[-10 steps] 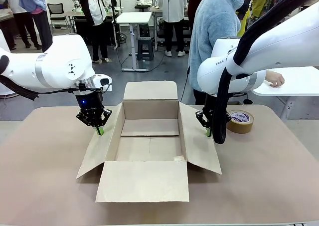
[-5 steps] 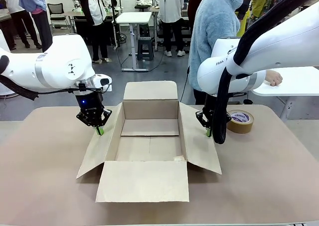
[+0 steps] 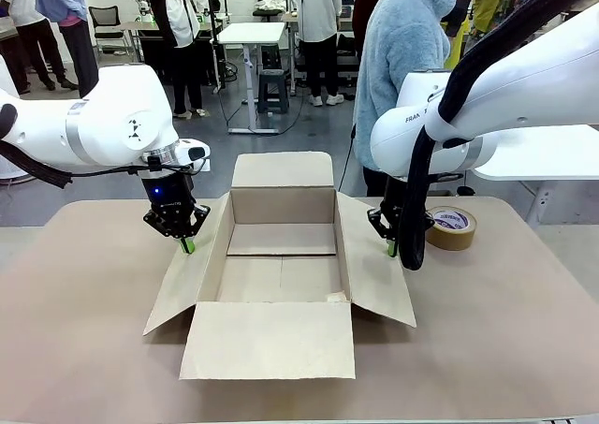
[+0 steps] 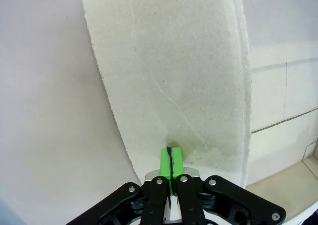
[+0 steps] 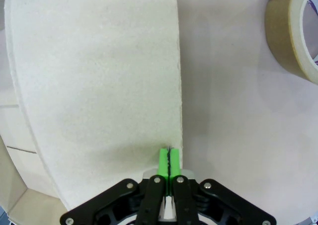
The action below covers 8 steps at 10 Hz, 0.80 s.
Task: Wrap the clocks to prevent damage.
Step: Once the human has placed the objects inside and stepped back, release both hands from the side flaps of the Package Box.
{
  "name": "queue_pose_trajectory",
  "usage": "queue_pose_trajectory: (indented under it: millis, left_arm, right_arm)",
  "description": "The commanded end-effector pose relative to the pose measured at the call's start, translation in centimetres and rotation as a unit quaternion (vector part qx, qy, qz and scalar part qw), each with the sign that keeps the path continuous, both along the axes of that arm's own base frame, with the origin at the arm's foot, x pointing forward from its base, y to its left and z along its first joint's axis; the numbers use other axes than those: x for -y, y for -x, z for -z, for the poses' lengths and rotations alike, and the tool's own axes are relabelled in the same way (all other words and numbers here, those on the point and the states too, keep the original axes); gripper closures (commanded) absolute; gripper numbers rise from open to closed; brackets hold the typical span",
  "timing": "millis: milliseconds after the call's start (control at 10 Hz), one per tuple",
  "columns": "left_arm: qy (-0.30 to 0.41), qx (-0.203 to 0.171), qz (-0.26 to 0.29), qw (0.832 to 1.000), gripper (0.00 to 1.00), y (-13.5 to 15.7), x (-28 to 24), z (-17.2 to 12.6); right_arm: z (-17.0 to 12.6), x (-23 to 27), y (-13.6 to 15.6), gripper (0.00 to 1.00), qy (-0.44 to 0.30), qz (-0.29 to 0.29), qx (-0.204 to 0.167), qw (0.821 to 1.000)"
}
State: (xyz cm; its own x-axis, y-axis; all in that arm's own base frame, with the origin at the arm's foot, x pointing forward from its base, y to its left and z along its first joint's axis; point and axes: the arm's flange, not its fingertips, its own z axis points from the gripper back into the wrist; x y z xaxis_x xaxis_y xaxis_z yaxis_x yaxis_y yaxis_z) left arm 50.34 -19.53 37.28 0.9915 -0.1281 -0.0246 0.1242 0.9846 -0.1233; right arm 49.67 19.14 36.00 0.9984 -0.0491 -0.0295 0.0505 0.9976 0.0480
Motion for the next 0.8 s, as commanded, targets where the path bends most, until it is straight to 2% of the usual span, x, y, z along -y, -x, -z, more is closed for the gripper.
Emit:
queue_pose_trajectory:
  millis: [0,700]
  left_arm:
    - [-0.006,-0.002,0.004,1.0,0.99,0.07,-0.06,0.15]
    - [-0.006,-0.002,0.004,1.0,0.99,0.07,-0.06,0.15]
  right_arm:
    - [0.06,0.15,0.09,0.99,0.004,-0.005,0.002,1.0]
    - [0.06,0.15,0.09,0.99,0.004,-0.005,0.002,1.0]
